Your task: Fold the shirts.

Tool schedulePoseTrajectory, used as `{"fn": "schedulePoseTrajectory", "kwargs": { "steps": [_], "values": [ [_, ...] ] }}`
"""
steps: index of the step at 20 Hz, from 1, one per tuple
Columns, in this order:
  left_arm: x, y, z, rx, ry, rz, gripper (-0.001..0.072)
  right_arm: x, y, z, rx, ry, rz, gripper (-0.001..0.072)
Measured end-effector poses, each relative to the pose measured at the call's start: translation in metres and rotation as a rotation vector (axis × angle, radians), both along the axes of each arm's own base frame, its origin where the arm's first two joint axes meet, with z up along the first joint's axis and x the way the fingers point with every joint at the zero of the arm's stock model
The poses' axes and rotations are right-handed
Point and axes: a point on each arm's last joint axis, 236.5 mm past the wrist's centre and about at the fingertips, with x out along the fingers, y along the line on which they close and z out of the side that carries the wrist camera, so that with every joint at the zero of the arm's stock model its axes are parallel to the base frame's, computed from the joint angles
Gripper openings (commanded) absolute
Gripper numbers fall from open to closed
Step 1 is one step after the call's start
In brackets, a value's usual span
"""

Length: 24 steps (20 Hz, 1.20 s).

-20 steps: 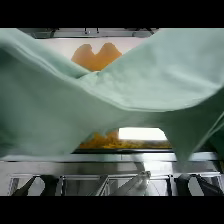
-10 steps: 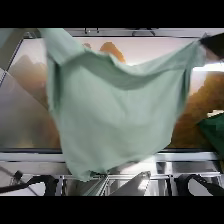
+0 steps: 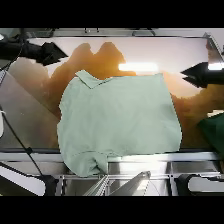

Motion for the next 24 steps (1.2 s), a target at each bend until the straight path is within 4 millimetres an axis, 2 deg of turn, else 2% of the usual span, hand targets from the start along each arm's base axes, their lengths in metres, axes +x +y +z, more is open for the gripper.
{"fn": "schedulePoseTrajectory", "kwargs": {
  "steps": [2,4,7,10,13,18,21,24],
  "values": [
    [-0.03,0.028,-0.013,-0.022,0.104,0.038,0.0705,-0.032,-0.02,-0.032,-0.047,0.122,0.034,0.0416],
    [-0.068,0.05,-0.036,-0.02,0.228,0.074,0.0705,-0.064,-0.034,-0.063,-0.082,0.241,0.054,0.0416],
    [-0.132,0.072,-0.076,0.033,0.401,0.124,0.0706,-0.111,-0.041,-0.103,-0.088,0.392,0.085,0.0417],
    [-0.184,0.081,-0.105,0.06,0.524,0.16,0.0706,-0.16,-0.038,-0.139,-0.083,0.544,0.115,0.0417],
    [-0.225,0.079,-0.126,0.049,0.624,0.174,0.0706,-0.196,-0.029,-0.169,-0.085,0.643,0.123,0.0433],
    [-0.282,0.064,-0.153,0.033,0.784,0.165,0.0706,-0.221,0.02,-0.181,0.024,0.655,0.193,0.0432],
    [-0.314,0.072,-0.172,0.112,0.888,0.187,0.0706,-0.237,0.046,-0.18,0.036,0.674,0.303,0.0431],
    [-0.333,0.076,-0.182,0.159,0.958,0.209,0.0706,-0.234,0.068,-0.178,0.049,0.647,0.356,0.0431]
  ]
}}
